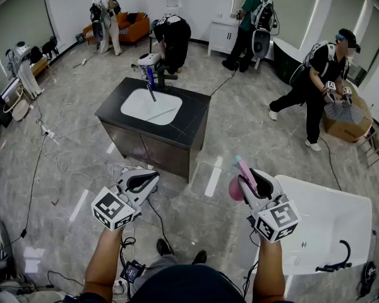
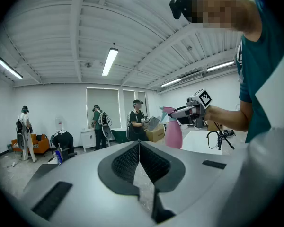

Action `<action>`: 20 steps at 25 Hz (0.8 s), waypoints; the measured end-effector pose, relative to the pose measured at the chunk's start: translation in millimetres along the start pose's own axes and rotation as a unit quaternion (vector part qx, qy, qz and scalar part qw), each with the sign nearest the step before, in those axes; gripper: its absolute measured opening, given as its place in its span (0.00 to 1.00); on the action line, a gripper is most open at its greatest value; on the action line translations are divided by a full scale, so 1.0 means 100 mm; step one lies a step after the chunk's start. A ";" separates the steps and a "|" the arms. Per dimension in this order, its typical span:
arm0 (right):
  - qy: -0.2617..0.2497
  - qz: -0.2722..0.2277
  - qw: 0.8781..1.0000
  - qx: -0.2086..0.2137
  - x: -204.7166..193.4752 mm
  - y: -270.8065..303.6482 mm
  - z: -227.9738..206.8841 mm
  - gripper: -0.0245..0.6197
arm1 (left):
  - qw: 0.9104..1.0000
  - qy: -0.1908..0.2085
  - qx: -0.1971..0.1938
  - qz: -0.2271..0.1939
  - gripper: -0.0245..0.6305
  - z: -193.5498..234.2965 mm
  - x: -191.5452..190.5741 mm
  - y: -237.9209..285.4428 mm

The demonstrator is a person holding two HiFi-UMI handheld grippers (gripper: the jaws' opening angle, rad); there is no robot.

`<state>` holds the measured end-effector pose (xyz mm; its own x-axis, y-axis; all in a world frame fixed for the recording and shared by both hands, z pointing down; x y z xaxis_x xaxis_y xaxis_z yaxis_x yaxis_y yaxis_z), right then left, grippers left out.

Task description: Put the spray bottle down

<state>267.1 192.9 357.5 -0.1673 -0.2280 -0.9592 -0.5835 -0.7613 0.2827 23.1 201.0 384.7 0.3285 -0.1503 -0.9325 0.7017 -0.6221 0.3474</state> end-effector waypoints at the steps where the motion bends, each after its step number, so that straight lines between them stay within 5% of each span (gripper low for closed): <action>1: 0.000 0.000 1.000 -0.001 0.00 0.04 0.00 0.25 | 1.000 0.000 -0.001 0.000 0.04 0.03 -0.01 0.01; 20: 0.022 0.006 0.999 -0.027 0.14 0.90 0.27 0.25 | 0.999 0.004 -0.032 -0.004 0.04 0.96 -0.24 -0.18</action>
<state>190.3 137.4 369.6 -0.1378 -0.2620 -0.9552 -0.5381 -0.7898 0.2943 -58.3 141.8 391.6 0.3270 -0.1387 -0.9348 0.7438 -0.5725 0.3451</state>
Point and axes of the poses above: the fingertips, and each gripper's own axes: y forward along the fingers, z to its left, x out of its top, the point moved 1 cm from there along -y, backward along the fingers, and after that the axes turned 8 degrees about z, right-handed, at the moved point
